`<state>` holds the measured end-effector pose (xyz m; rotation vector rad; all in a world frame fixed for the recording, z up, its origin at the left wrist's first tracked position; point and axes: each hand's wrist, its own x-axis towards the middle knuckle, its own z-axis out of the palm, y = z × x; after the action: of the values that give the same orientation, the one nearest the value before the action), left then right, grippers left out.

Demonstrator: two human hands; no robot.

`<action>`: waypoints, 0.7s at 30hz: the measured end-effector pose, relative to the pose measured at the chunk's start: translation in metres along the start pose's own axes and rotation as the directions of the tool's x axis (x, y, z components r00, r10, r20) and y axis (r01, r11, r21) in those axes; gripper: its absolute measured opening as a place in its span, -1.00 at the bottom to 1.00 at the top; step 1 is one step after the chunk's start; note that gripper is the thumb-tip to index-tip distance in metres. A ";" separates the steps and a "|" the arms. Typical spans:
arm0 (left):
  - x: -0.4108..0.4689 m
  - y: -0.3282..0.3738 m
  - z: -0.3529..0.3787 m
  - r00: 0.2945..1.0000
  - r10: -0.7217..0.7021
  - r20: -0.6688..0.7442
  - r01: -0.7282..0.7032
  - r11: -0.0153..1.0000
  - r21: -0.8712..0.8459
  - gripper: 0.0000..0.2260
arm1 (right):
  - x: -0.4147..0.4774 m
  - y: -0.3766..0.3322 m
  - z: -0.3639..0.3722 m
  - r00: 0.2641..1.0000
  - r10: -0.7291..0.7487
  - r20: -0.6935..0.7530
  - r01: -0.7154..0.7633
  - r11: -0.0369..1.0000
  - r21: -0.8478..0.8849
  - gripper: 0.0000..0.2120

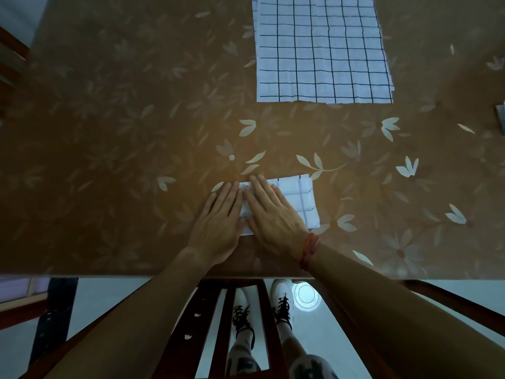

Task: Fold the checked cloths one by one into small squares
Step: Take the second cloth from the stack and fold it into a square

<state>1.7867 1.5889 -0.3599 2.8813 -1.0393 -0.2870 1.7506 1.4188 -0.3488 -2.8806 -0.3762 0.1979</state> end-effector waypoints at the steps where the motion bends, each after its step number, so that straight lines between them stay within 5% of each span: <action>1: -0.001 -0.001 0.001 1.000 0.003 -0.010 -0.003 1.000 0.008 -0.47 | 0.001 0.000 0.002 1.000 -0.007 0.005 0.007 1.000 -0.005 -0.42; 21: -0.003 0.001 -0.001 1.000 0.006 -0.014 -0.005 0.998 0.058 -0.47 | -0.038 0.072 -0.003 0.979 0.169 0.113 -0.149 0.974 -0.169 -0.23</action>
<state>1.7846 1.5901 -0.3587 2.9264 -1.0703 -0.2403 1.7319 1.3403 -0.3592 -3.0671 -0.1890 0.3977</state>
